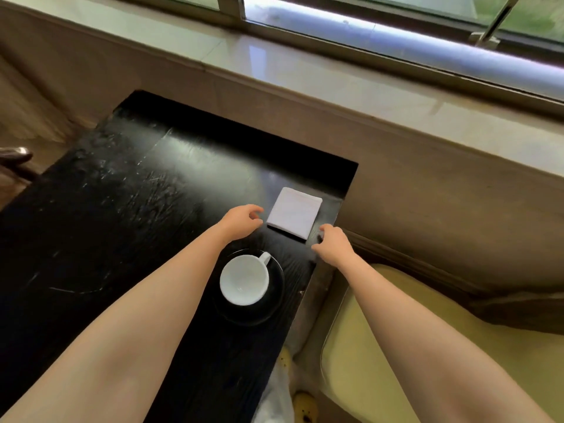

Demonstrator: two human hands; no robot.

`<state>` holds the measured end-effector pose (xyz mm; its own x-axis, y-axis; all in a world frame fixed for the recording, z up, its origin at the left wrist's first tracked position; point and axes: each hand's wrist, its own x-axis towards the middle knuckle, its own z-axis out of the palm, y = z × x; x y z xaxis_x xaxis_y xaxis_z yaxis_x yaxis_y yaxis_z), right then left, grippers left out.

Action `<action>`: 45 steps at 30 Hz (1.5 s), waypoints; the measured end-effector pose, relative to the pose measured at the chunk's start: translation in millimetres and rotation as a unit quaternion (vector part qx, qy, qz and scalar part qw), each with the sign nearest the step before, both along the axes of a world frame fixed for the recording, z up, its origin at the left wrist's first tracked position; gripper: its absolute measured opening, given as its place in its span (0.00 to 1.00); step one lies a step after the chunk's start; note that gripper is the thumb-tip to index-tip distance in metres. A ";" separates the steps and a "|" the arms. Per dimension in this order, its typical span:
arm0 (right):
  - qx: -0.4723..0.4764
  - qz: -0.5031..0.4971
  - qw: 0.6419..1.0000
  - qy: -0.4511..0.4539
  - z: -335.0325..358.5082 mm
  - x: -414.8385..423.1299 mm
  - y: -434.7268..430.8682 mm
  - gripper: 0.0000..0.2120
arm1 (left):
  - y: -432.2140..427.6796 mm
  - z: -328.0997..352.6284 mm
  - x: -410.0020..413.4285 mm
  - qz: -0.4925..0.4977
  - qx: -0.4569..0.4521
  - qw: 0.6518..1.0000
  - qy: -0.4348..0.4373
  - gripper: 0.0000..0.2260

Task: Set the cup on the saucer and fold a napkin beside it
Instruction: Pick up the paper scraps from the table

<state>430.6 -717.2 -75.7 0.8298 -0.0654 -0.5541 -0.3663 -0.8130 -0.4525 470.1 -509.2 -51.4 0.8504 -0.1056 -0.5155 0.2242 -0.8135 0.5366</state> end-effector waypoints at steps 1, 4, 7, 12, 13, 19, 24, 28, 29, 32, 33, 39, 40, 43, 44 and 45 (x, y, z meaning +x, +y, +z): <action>-0.007 0.029 1.000 0.006 11.1 -1.7 0.5 0.27 | 4.3 10.2 -8.1 -0.004 0.015 1.000 -0.005 0.18; -0.009 0.112 0.994 0.014 49.5 -10.8 6.9 0.27 | 20.7 43.6 -33.2 -0.009 0.056 0.998 -0.014 0.18; -0.013 0.194 0.981 0.022 87.9 -22.0 20.6 0.25 | 42.6 77.0 -62.1 -0.009 0.091 0.996 -0.016 0.19; -0.034 0.285 0.955 0.069 139.6 -42.3 58.1 0.23 | 79.4 130.7 -120.3 0.001 0.099 0.992 0.080 0.20; -0.038 0.300 0.950 0.080 146.9 -46.2 68.6 0.23 | 87.8 139.9 -132.9 0.006 0.098 0.990 0.098 0.21; -0.046 0.398 0.906 0.136 177.0 -75.4 157.0 0.23 | 155.6 174.5 -214.1 0.110 0.069 0.983 0.129 0.24; -0.062 0.483 0.864 0.131 176.2 -113.1 253.8 0.31 | 229.6 176.1 -304.1 0.214 0.052 0.967 0.126 0.24; -0.076 0.541 0.826 0.137 172.7 -168.4 335.7 0.28 | 291.6 166.6 -396.6 0.289 0.031 0.947 0.135 0.23; -0.083 0.555 0.817 0.133 167.8 -183.4 356.9 0.27 | 307.4 162.5 -422.6 0.307 0.024 0.941 0.140 0.23; -0.096 0.587 0.795 0.123 150.4 -234.3 414.9 0.24 | 351.0 146.8 -499.6 0.365 0.018 0.919 0.146 0.22; -0.096 0.595 0.788 0.122 142.9 -252.0 433.2 0.23 | 365.6 140.5 -524.0 0.380 0.022 0.913 0.149 0.21; -0.111 0.627 0.760 0.128 100.5 -352.2 523.0 0.21 | 433.9 101.7 -641.1 0.454 0.014 0.875 0.169 0.18; -0.116 0.628 0.757 0.136 93.1 -366.8 534.3 0.21 | 440.2 94.7 -653.6 0.463 0.014 0.871 0.164 0.18; -0.114 0.645 0.745 0.122 72.4 -399.0 557.4 0.19 | 451.4 69.0 -679.3 0.474 0.006 0.867 0.157 0.17; -0.106 0.654 0.742 0.100 65.1 -406.4 561.3 0.18 | 452.5 59.7 -684.6 0.472 0.002 0.867 0.157 0.17; -0.088 0.652 0.749 0.079 58.8 -413.1 565.0 0.17 | 452.5 50.3 -688.0 0.471 0.000 0.869 0.155 0.17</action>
